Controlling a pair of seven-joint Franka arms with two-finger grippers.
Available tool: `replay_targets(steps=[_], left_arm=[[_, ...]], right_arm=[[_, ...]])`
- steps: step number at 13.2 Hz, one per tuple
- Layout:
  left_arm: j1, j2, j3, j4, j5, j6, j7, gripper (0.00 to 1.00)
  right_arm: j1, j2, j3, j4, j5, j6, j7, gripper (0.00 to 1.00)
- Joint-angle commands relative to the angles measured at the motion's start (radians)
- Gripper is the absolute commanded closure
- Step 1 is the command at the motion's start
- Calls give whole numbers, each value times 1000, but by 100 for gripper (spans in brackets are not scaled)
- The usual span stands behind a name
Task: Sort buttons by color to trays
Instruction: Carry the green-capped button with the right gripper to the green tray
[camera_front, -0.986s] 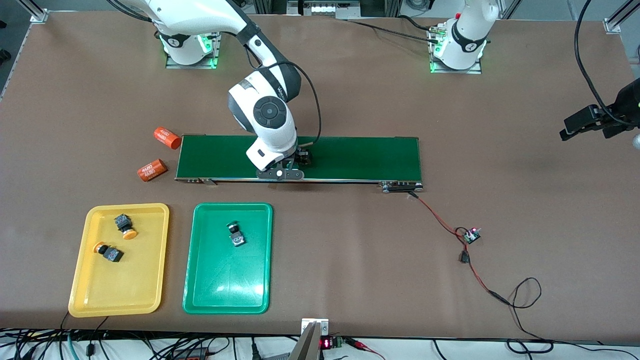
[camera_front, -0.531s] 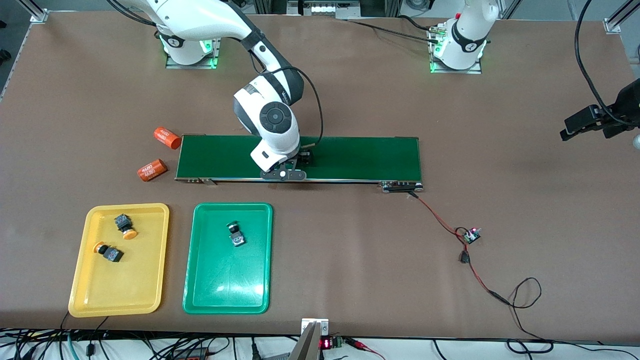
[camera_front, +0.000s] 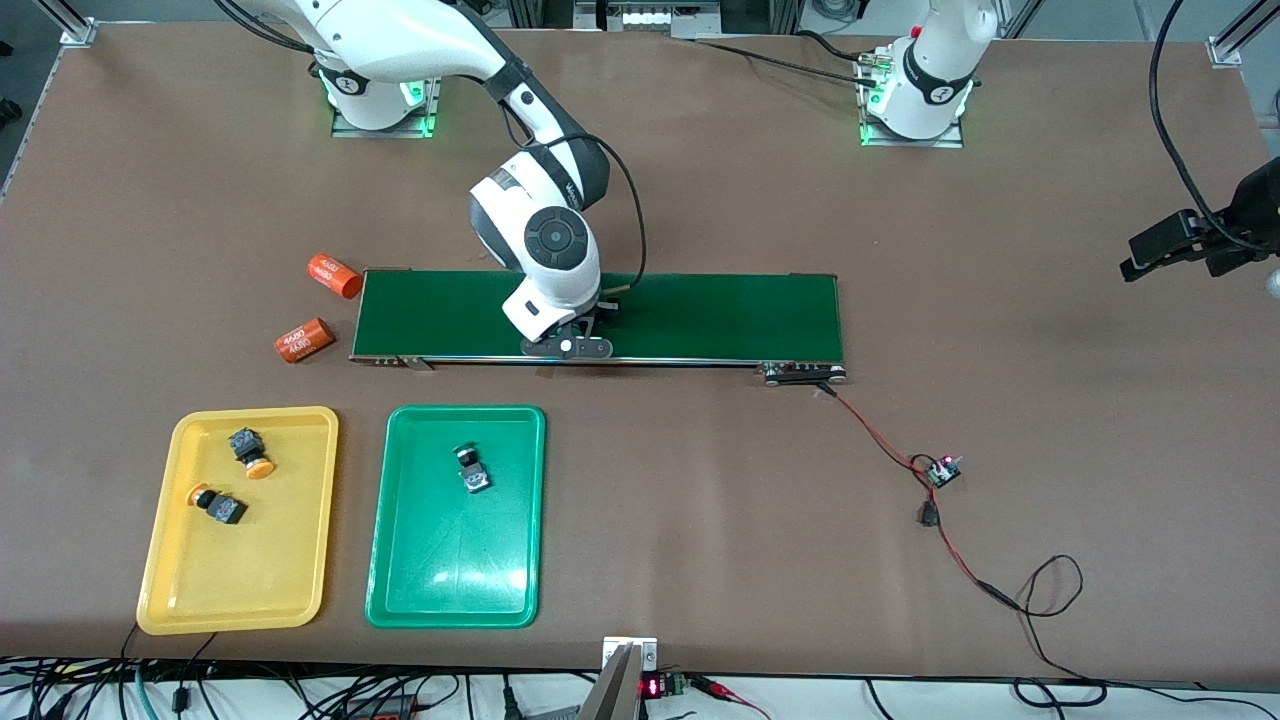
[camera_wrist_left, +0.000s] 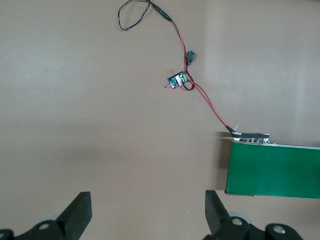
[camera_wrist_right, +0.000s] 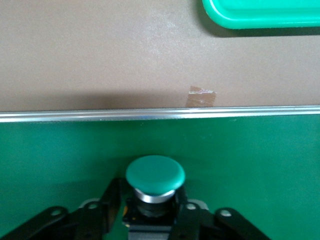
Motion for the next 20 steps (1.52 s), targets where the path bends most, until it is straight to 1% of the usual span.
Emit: replay_targets(steps=[1, 2, 4, 5, 9, 10, 12, 15, 16, 18, 20], left_arm=[[1, -15, 1, -14, 5, 2, 18, 0], [1, -15, 1, -14, 5, 2, 18, 0], [1, -15, 1, -14, 5, 2, 18, 0], [1, -15, 1, -14, 5, 0, 18, 0], [1, -15, 1, -14, 5, 0, 18, 0], [1, -15, 1, -14, 5, 0, 18, 0], [1, -15, 1, -13, 5, 2, 18, 0], [1, -15, 1, -13, 5, 2, 18, 0], [1, -15, 1, -13, 5, 2, 18, 0], [1, -15, 0, -13, 5, 0, 18, 0], [1, -15, -3, -13, 5, 0, 18, 0]], right_arm=[[-13, 0, 9, 11, -15, -41, 4, 86], [-13, -1, 7, 13, -16, -57, -1, 88], [-16, -9, 6, 23, -13, -89, -22, 88], [-21, -10, 6, 46, -10, -110, -38, 89], [-21, -12, -8, 195, -3, -322, -117, 89], [-28, -21, -17, 226, -1, -354, -162, 89], [-57, -26, -33, 264, -1, -377, -296, 89], [-110, -33, -33, 284, -16, -372, -482, 89], [-128, -33, -42, 293, -21, -358, -552, 89], [-155, -32, -48, 301, -59, -283, -724, 89], [-201, -30, -43, 301, -70, -170, -838, 89]])
